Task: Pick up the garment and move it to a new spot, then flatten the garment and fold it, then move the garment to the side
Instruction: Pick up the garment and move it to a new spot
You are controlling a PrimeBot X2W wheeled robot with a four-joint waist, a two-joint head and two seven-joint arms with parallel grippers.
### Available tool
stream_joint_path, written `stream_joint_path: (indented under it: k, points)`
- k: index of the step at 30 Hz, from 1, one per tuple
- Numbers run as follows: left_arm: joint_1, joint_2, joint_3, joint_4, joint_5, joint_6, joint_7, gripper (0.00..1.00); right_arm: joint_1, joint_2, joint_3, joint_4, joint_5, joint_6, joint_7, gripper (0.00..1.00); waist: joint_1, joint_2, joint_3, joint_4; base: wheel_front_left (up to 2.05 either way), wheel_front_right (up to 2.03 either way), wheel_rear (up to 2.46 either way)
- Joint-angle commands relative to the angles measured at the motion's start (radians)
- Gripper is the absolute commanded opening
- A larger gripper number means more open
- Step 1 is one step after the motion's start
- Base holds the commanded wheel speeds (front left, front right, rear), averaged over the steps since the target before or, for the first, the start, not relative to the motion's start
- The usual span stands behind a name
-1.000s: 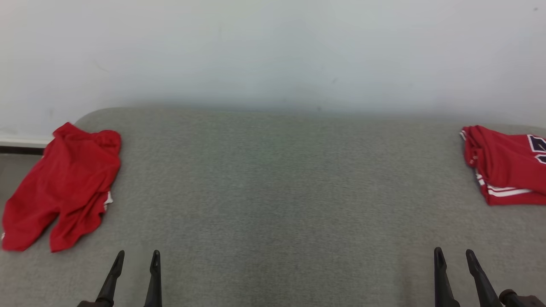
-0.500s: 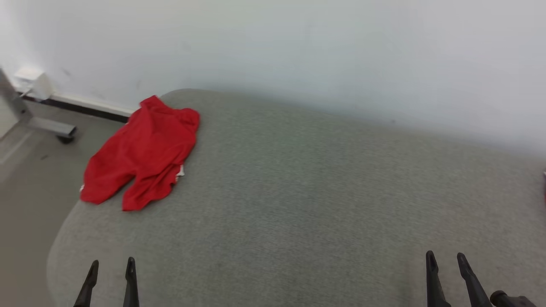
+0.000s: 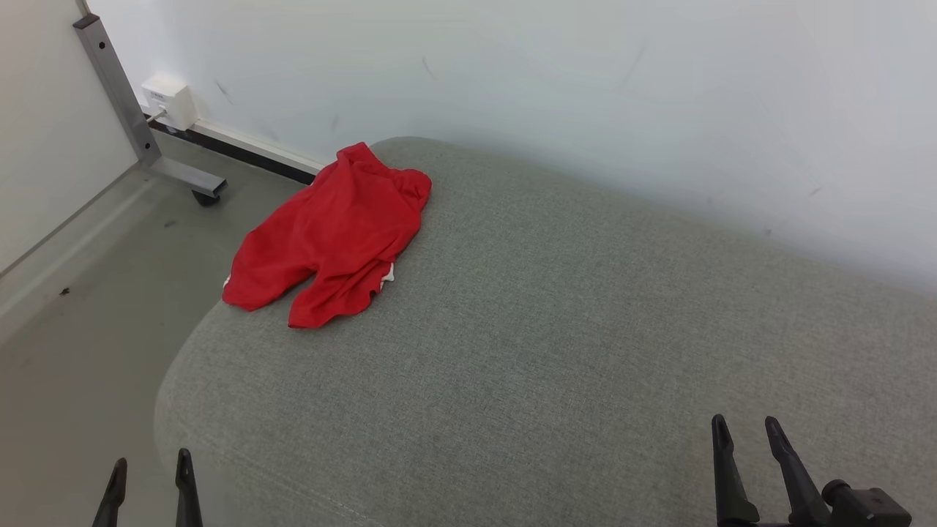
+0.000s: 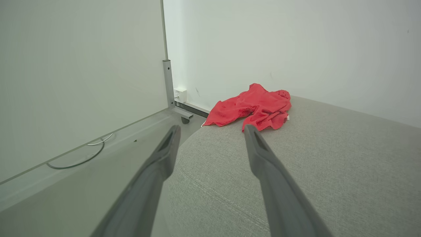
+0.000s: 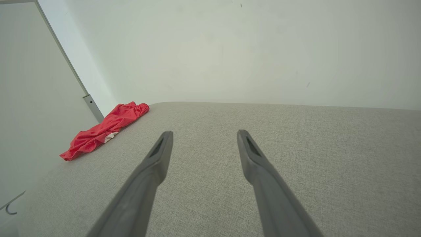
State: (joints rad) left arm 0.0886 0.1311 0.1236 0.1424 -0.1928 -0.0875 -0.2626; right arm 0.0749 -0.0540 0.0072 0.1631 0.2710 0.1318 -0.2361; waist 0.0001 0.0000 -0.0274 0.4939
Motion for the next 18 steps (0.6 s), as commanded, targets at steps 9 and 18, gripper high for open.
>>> stream_joint_path:
  k: [9, 18]
  points:
    - [-0.020, 0.001, 0.008, 0.008, -0.002, -0.001, -0.003, 1.00, 0.003, -0.003, -0.008, 0.001, -0.006, -0.003, -0.005, 1.00, -0.0001, 0.0000, 0.012, -0.006, 0.00, 0.00, 0.00]
    - [-0.192, 0.018, 0.017, 0.051, -0.042, -0.013, -0.003, 1.00, -0.029, -0.029, -0.032, -0.044, -0.022, -0.003, 0.013, 1.00, -0.0001, 0.0000, 0.091, -0.095, 0.00, 0.00, 0.00]
